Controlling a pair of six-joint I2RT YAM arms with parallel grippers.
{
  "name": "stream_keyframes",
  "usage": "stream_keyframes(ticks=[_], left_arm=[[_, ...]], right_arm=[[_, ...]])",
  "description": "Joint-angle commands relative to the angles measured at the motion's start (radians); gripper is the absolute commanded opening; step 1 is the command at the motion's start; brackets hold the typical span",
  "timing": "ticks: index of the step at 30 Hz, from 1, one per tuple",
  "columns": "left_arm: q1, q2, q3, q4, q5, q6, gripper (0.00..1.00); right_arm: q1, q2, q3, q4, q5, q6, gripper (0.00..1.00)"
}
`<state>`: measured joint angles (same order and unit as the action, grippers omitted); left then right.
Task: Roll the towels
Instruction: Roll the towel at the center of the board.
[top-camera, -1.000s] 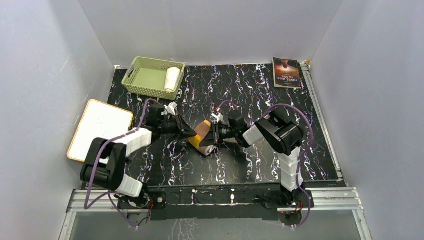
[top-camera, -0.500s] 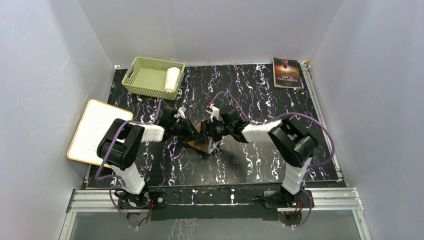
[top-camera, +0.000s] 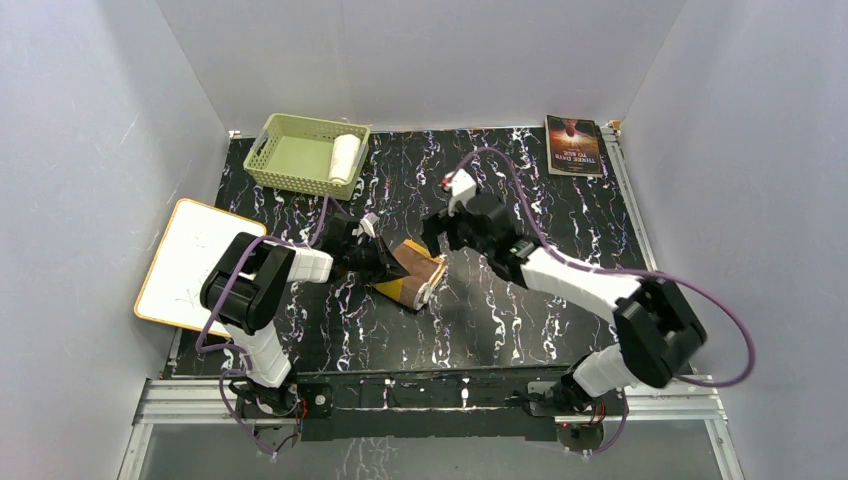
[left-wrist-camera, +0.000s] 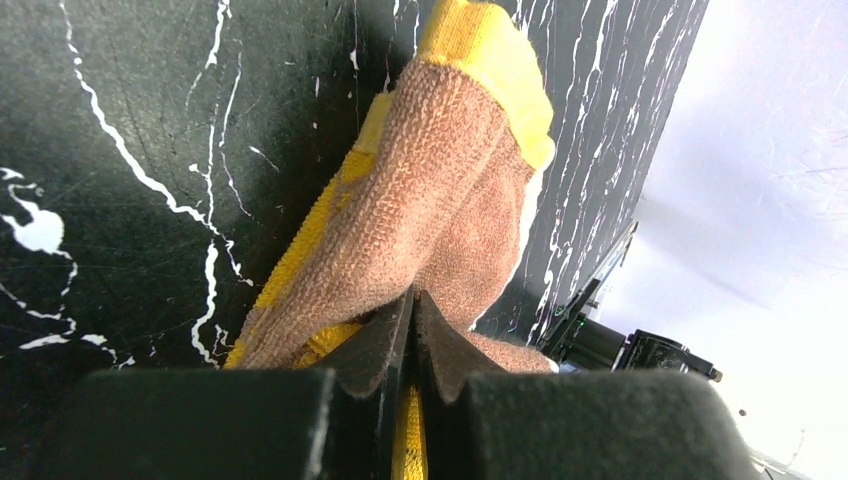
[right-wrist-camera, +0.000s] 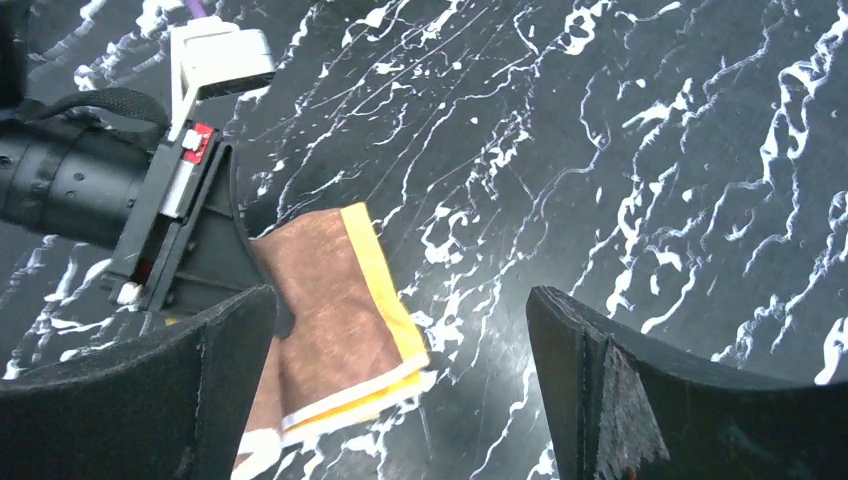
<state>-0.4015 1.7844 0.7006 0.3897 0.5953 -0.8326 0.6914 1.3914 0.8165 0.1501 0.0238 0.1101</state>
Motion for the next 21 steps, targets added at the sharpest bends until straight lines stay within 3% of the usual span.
stream_keyframes(ticks=[1, 4, 10, 17, 21], left_arm=[[-0.006, 0.035, -0.018, -0.152, -0.083, 0.085, 0.03], [-0.007, 0.038, -0.010, -0.169, -0.078, 0.088, 0.03], [-0.007, 0.052, -0.001, -0.179, -0.072, 0.088, 0.03], [-0.007, 0.071, 0.017, -0.206, -0.068, 0.102, 0.03], [-0.007, 0.080, 0.025, -0.214, -0.068, 0.105, 0.03]], right_arm=[[0.117, 0.106, 0.150, -0.149, -0.034, -0.228, 0.93], [0.245, 0.072, 0.099, -0.109, 0.057, -0.366, 0.94], [0.330, 0.124, 0.127, -0.209, 0.054, -0.437, 0.87], [0.353, 0.235, 0.155, -0.229, 0.024, -0.422, 0.79], [0.355, 0.283, 0.177, -0.220, 0.011, -0.420, 0.70]])
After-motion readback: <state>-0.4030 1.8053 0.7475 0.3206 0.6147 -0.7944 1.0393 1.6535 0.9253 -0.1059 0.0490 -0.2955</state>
